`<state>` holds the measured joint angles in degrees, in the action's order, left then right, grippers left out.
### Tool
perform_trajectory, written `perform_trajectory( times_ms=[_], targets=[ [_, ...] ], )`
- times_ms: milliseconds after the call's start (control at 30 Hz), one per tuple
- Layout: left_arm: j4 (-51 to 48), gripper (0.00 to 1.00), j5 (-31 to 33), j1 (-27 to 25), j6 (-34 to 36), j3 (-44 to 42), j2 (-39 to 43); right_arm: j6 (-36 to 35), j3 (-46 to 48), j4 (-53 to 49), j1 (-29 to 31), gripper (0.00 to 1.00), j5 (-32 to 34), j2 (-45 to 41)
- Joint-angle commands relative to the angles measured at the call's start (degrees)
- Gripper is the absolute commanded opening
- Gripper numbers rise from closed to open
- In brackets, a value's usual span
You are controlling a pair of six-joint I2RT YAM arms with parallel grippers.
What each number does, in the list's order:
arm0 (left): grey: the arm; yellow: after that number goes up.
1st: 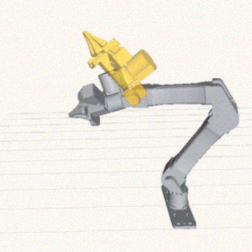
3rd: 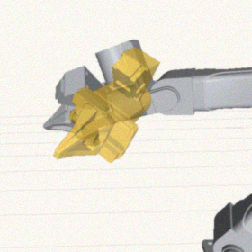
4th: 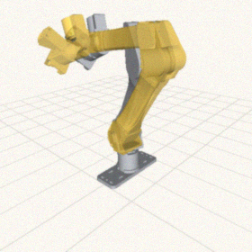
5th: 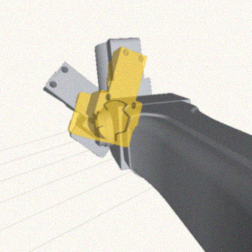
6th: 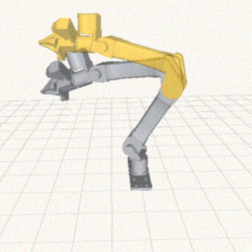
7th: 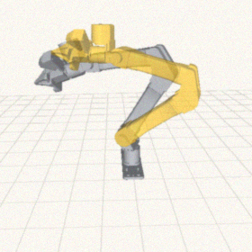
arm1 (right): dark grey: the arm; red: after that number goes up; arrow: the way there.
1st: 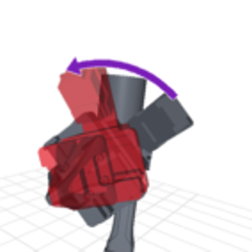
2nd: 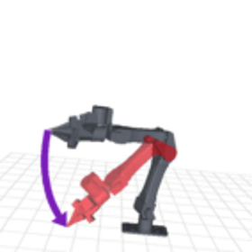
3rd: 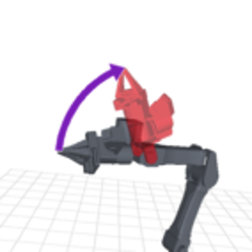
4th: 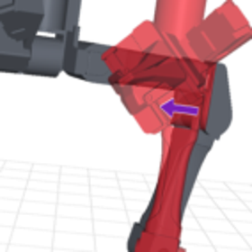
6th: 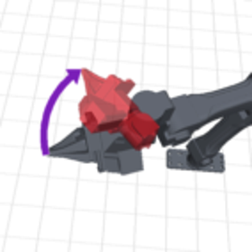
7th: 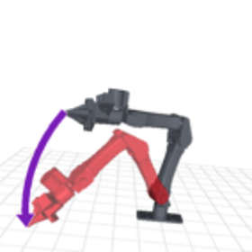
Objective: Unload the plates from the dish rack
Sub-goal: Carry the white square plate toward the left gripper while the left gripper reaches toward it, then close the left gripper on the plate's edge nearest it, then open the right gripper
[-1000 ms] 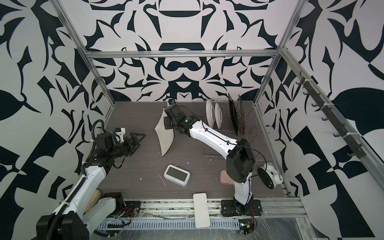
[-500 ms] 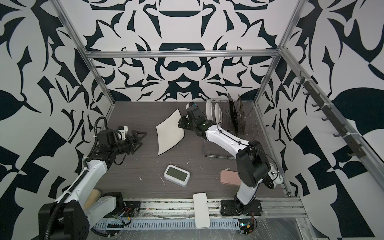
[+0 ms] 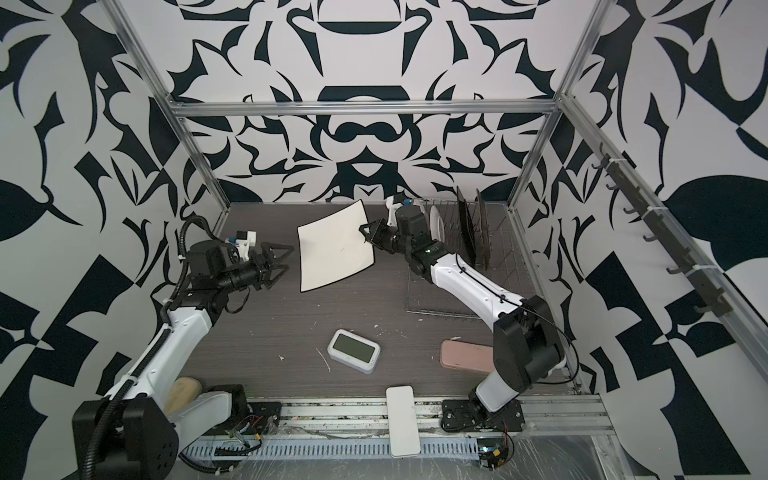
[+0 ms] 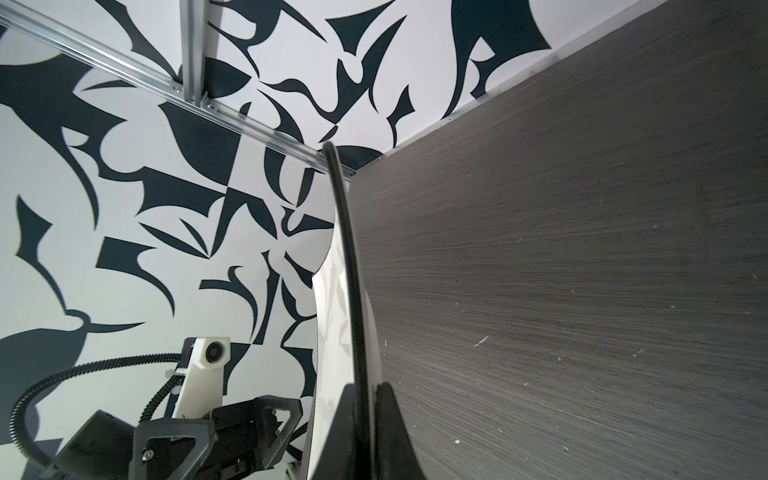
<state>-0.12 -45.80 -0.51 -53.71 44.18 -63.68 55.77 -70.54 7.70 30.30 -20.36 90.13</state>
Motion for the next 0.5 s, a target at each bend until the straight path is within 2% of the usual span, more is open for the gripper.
perform_trajectory(
  times_ms=[0,167,300,467],
  targets=[
    [6.85,0.93,-3.31,-1.25,-4.77,0.57,-2.10,6.65,-1.08,15.75,-0.46,0.00,-5.81,-4.94],
    [7.02,0.91,-2.37,-4.67,-4.11,3.39,-3.90,8.48,-1.94,16.42,-1.08,0.00,-9.13,-4.78],
    [9.07,0.86,-2.01,-5.98,-5.68,3.72,-4.26,9.17,-2.13,16.84,-1.52,0.00,-10.11,-4.80],
    [12.59,0.66,-1.31,-5.98,-8.56,2.47,-4.50,10.18,-2.59,18.05,-1.66,0.00,-11.16,-4.37]
  ],
)
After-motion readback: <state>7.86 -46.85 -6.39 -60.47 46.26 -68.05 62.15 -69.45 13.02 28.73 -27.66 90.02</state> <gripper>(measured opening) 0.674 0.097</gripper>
